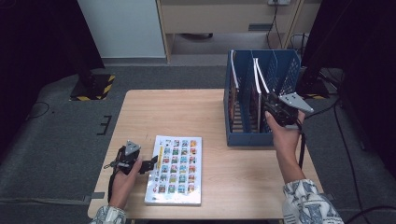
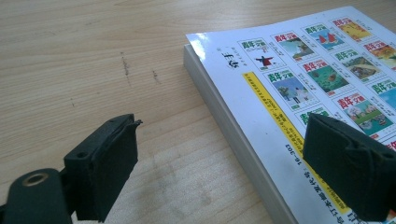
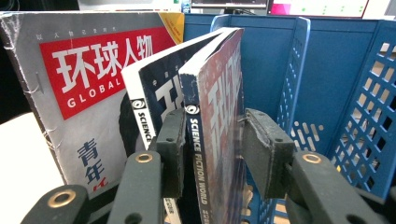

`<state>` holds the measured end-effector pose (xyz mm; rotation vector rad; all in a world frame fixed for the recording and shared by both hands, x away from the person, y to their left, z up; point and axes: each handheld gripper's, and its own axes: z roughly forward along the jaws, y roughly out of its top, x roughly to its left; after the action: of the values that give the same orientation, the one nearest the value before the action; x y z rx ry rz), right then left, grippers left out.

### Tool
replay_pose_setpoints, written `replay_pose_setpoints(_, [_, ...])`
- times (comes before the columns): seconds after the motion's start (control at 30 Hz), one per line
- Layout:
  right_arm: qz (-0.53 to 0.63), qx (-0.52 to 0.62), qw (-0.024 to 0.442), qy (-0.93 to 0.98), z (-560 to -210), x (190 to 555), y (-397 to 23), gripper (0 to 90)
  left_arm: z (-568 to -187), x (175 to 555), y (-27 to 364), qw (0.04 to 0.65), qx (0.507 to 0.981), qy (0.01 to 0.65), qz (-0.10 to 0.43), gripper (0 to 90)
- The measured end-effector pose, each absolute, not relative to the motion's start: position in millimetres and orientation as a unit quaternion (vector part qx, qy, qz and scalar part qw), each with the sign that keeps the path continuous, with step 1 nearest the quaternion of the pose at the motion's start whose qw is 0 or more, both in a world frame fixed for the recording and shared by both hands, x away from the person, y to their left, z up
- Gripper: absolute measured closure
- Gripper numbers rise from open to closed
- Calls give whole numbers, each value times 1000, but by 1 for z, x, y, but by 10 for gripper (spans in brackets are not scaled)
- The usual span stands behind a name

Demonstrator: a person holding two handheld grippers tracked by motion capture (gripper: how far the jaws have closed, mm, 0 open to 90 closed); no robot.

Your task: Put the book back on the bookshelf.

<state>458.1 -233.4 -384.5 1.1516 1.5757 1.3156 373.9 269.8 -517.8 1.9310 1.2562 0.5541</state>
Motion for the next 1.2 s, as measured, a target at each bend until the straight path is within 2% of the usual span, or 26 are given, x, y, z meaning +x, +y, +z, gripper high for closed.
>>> replay_pose_setpoints(0.7, [523, 444, 379, 621, -387, 443, -236, 597, -518, 374, 270, 377, 755, 491, 217, 95])
replay_pose_setpoints(1.2, [530, 432, 368, 630, -393, 430, -233, 555, -517, 374, 270, 378, 755, 490, 217, 95])
